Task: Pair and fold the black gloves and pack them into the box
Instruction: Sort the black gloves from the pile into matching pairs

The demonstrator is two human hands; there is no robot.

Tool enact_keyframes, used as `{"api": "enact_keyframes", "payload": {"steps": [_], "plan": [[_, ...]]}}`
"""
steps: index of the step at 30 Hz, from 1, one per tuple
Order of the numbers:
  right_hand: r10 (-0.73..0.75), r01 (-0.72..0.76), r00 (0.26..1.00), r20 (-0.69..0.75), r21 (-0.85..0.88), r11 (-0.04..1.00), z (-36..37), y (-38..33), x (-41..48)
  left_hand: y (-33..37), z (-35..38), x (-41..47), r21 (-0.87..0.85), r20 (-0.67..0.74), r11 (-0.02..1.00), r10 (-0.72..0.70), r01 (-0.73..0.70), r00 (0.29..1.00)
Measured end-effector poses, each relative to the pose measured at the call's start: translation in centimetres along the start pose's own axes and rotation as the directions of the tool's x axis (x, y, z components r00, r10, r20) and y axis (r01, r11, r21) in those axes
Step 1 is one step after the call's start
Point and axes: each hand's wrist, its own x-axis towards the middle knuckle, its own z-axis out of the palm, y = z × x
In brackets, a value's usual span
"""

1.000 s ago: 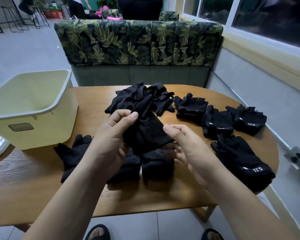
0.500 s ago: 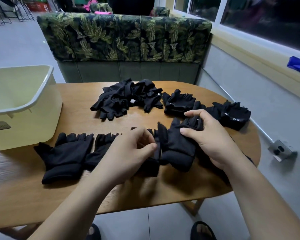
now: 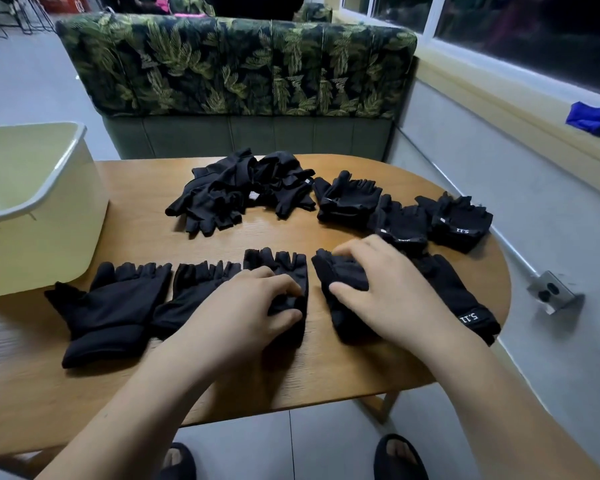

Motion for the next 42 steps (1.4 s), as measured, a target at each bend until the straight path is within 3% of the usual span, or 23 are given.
{"api": "enact_keyframes", "payload": {"steps": [3, 10, 13, 18, 24, 32, 42], "plan": [[0.033, -0.019, 0.986, 0.166, -0.082, 0.996, 0.5, 0.2, -0.1, -0.2, -0.2, 0.0, -0.034, 0.003, 0.999, -0.008, 0.008, 1.000], [0.053, 0.004, 0.959, 0.277, -0.199, 0.980, 0.2, -0.1, -0.3, -0.8, -1.7, -0.6, -0.138, -0.029, 0.990, -0.005, 0.001, 1.000], [0.055, -0.024, 0.969, 0.239, -0.130, 0.991, -0.8, -0.4, -0.2, -1.4, -2.8, -1.0, -0.183, -0.068, 0.983, -0.019, 0.006, 0.997], [0.040, -0.039, 0.998, 0.053, -0.018, 0.999, -2.3, -1.8, 2.4, -3.0, -4.2, -1.6, -0.262, -0.119, 0.965, -0.068, 0.035, 0.991], [0.024, -0.024, 0.999, 0.026, 0.016, 1.000, -0.1, -4.0, 9.0, -4.5, -5.4, -2.0, -0.357, -0.175, 0.932, -0.139, 0.069, 0.975], [0.053, -0.040, 0.996, 0.069, -0.179, 0.983, 3.8, -4.5, 17.8, -5.5, -6.0, -2.1, -0.353, -0.230, 0.931, -0.184, 0.095, 0.956], [0.074, -0.051, 0.996, 0.045, -0.381, 0.923, 6.9, -4.3, 20.8, -5.8, -5.7, -2.0, -0.335, -0.268, 0.938, -0.187, 0.091, 0.945]]}}
